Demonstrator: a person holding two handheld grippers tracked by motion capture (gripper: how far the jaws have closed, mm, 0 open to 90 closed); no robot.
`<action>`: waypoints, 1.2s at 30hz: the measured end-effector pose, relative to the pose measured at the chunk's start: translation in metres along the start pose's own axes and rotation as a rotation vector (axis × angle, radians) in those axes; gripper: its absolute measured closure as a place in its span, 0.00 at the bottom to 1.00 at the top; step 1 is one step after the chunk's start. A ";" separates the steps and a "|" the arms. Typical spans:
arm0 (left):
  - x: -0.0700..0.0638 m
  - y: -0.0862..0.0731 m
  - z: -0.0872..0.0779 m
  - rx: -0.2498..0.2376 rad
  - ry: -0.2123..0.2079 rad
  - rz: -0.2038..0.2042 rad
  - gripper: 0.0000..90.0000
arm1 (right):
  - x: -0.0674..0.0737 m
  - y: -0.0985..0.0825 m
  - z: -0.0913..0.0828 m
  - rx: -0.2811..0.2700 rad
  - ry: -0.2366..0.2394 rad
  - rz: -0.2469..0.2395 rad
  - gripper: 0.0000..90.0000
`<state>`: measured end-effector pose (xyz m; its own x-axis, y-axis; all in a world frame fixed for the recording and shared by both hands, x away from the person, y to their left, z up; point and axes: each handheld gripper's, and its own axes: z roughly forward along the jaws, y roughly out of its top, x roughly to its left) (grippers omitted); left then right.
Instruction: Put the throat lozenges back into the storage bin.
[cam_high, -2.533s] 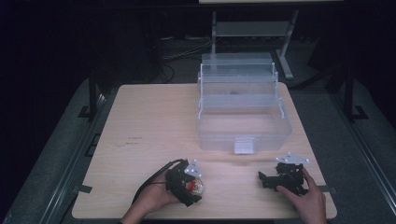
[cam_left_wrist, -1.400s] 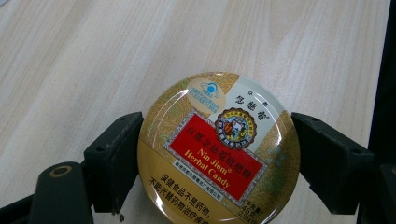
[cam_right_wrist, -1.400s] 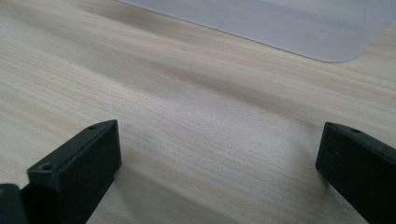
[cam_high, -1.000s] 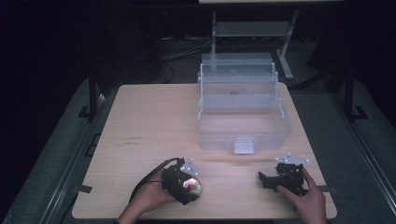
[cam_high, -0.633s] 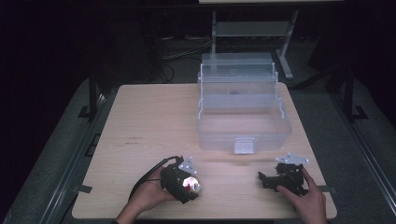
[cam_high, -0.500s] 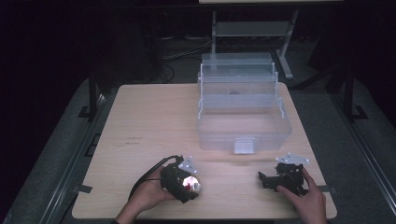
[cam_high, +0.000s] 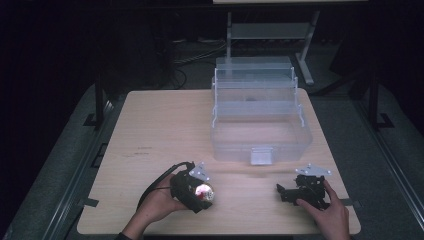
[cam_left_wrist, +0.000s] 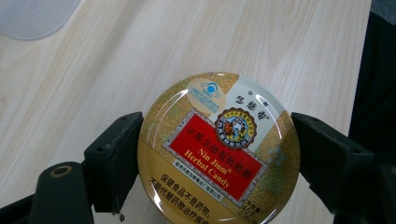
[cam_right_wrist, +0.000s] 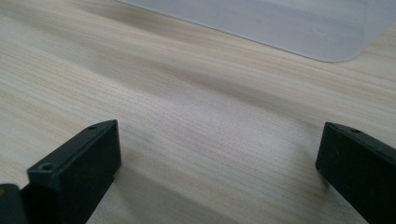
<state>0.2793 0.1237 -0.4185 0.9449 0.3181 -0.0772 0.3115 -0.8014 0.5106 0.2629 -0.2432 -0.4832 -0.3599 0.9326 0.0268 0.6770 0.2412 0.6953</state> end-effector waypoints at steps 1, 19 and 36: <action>0.000 0.001 -0.001 -0.001 0.001 0.000 0.22 | 0.000 0.000 0.000 0.000 0.000 0.000 0.00; 0.008 0.014 -0.007 -0.032 -0.006 -0.008 0.22 | 0.000 0.000 0.000 0.000 0.000 0.000 0.00; 0.016 0.030 -0.011 -0.062 -0.007 -0.013 0.22 | 0.000 0.000 0.000 0.000 0.000 0.000 0.00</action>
<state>0.3029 0.1103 -0.3953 0.9415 0.3248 -0.0898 0.3173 -0.7643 0.5614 0.2629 -0.2433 -0.4832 -0.3600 0.9326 0.0271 0.6771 0.2412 0.6953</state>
